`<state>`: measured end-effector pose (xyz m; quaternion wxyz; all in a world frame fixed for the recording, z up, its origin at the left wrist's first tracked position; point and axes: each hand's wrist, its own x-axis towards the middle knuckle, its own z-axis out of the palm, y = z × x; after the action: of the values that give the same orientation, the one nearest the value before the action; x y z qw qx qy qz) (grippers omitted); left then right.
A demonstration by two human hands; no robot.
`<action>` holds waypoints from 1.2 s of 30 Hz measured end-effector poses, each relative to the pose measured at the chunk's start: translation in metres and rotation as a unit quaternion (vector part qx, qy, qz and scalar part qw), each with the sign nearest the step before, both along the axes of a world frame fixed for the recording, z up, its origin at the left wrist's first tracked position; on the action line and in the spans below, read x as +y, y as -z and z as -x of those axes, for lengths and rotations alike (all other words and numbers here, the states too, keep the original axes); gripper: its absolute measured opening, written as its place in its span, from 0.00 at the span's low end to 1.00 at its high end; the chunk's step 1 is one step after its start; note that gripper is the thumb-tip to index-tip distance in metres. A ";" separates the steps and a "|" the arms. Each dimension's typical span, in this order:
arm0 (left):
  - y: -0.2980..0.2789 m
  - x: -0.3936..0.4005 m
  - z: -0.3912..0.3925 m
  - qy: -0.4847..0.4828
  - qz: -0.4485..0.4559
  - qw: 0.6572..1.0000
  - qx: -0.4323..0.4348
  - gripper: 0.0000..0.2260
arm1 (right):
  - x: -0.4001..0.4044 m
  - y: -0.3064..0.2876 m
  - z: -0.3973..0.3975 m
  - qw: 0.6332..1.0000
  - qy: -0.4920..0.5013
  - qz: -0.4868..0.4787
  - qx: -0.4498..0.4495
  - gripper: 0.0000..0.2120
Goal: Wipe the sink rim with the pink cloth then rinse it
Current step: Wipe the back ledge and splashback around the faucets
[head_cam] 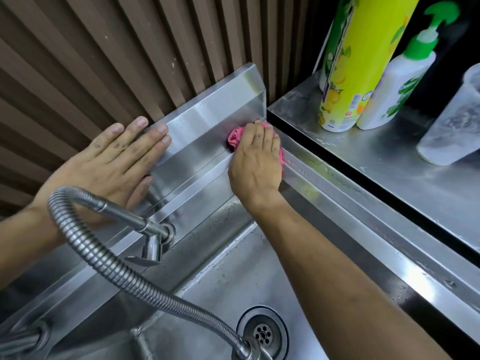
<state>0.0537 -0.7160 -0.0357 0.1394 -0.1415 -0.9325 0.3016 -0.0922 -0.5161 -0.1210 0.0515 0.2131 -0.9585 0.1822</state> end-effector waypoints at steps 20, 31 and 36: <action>-0.030 0.040 0.135 0.113 0.088 0.981 -0.129 0.32 | 0.011 0.008 0.026 1.000 0.023 -0.017 0.001 0.31; -0.025 0.037 0.138 0.119 0.099 0.979 -0.130 0.32 | -0.003 0.026 -0.086 0.972 -0.224 0.039 0.060 0.28; -0.026 0.039 0.136 0.121 0.075 0.982 -0.125 0.31 | 0.007 0.033 -0.062 0.953 -0.276 0.018 0.121 0.23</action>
<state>-0.0827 -0.6765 -0.0097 0.0462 -0.3003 -0.8934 0.3310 -0.0297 -0.5091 -0.1538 0.1188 0.4885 -0.8457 0.1791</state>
